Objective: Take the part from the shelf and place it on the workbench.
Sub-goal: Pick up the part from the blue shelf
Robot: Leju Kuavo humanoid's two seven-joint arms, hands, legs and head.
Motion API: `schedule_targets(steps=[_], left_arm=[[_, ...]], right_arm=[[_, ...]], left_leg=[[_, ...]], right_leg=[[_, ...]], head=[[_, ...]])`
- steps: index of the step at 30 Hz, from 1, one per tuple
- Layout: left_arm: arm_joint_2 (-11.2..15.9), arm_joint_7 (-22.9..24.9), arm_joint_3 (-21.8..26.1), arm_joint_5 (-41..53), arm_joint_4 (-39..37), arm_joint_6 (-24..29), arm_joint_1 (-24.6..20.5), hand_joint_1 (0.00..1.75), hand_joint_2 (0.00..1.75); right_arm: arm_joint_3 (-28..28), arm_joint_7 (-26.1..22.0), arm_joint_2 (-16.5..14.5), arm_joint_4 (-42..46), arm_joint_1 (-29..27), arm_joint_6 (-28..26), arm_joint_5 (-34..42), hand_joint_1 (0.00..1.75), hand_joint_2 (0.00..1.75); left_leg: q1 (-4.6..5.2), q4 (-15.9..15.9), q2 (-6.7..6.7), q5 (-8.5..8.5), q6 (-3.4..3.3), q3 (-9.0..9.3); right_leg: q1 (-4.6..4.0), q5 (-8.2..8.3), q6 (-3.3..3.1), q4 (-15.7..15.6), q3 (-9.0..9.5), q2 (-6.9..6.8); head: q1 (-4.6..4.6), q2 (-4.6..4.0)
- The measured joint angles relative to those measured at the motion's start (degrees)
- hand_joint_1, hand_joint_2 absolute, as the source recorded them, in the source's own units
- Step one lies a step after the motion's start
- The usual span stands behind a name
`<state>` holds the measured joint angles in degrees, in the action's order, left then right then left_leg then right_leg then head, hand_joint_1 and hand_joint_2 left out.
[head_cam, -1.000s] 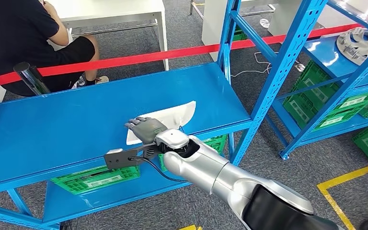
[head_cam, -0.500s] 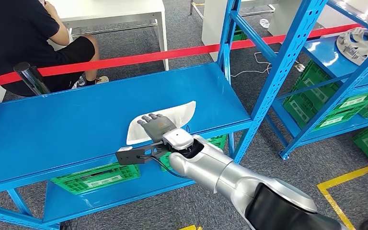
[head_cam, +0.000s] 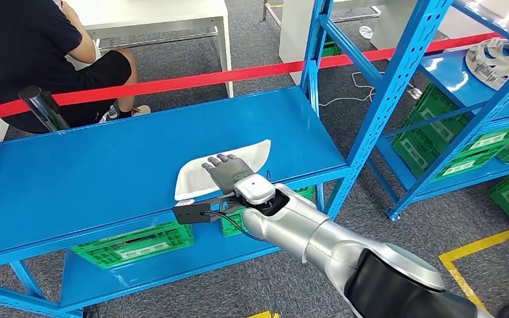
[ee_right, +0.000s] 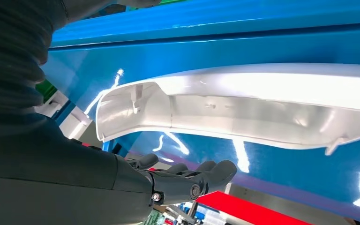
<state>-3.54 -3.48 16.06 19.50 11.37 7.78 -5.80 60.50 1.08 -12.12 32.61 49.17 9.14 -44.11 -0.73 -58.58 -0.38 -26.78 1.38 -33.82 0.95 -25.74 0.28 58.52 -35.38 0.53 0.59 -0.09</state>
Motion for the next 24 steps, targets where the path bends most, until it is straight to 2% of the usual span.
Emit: schedule_targets(steps=[5, 6, 7, 9, 10, 11, 20, 24], left_arm=[[0.0, -0.2, 0.0, 0.2, 0.0, 0.0, 0.2, 0.00, 0.00], [0.0, -0.3, 0.0, 0.3, 0.0, 0.0, 0.3, 0.00, 0.00], [0.0, -0.3, 0.0, 0.4, 0.0, 0.0, 0.3, 0.00, 0.00], [0.0, -0.6, 0.0, 0.4, 0.0, 0.0, 0.4, 0.00, 0.00], [0.0, -0.8, 0.0, 0.4, 0.0, 0.0, 0.4, 0.00, 0.00], [0.0, -0.9, 0.0, 0.4, 0.0, 0.0, 0.5, 0.00, 0.00], [0.1, -1.1, 0.5, 0.2, 0.0, 0.0, 0.5, 0.00, 0.00], [0.1, -1.2, 0.7, 0.1, 0.0, 0.0, 0.6, 0.00, 0.00]], right_arm=[[0.1, -0.1, 1.0, -2.9, 0.6, -2.9, 0.3, 0.00, 1.75], [-0.1, -0.3, 1.1, -3.8, 0.8, -3.6, 0.6, 0.11, 1.75], [-0.4, -0.6, 1.3, -4.6, 1.1, -4.2, 1.0, 0.47, 1.75], [-1.4, -1.2, 1.5, -6.2, 1.6, -5.2, 2.0, 1.34, 1.75], [-2.0, -1.5, 1.5, -6.9, 1.8, -5.5, 2.5, 1.67, 1.75], [-2.6, -1.8, 1.6, -7.6, 2.0, -5.6, 2.9, 1.75, 1.75], [-5.3, -2.9, 1.2, -10.4, 2.4, -5.3, 3.8, 1.67, 1.75], [-5.5, -3.1, 0.9, -10.8, 2.4, -5.3, 3.7, 1.71, 1.75]], left_leg=[[0.01, 0.0, 0.00, 0.00, 0.00, 0.00], [0.01, 0.0, 0.00, 0.00, 0.00, 0.00], [0.01, 0.0, 0.00, 0.00, 0.00, 0.00], [0.01, 0.0, 0.00, 0.00, 0.00, 0.00], [0.01, 0.0, 0.00, 0.00, 0.00, 0.00], [0.01, 0.0, 0.00, 0.00, 0.00, 0.00], [0.00, 0.0, 0.00, 0.00, 0.00, 0.00], [0.00, 0.0, 0.00, 0.00, 0.00, 0.00]], right_leg=[[0.02, 0.01, 0.01, 0.0, 0.01, 0.00], [0.02, 0.01, 0.01, 0.0, 0.01, 0.00], [0.02, 0.01, 0.01, 0.0, 0.01, 0.00], [0.02, 0.01, 0.01, 0.0, 0.01, 0.00], [0.02, 0.01, 0.01, 0.0, 0.01, 0.00], [0.01, 0.01, 0.01, 0.0, 0.01, 0.00], [0.00, 0.01, 0.01, 0.0, 0.00, 0.00], [0.00, 0.01, 0.01, 0.0, 0.01, 0.00]], head=[[0.00, 0.00], [0.00, 0.00], [0.00, 0.00], [0.00, 0.00], [0.00, 0.00], [0.00, 0.00], [0.00, 0.00], [0.00, 0.01]])
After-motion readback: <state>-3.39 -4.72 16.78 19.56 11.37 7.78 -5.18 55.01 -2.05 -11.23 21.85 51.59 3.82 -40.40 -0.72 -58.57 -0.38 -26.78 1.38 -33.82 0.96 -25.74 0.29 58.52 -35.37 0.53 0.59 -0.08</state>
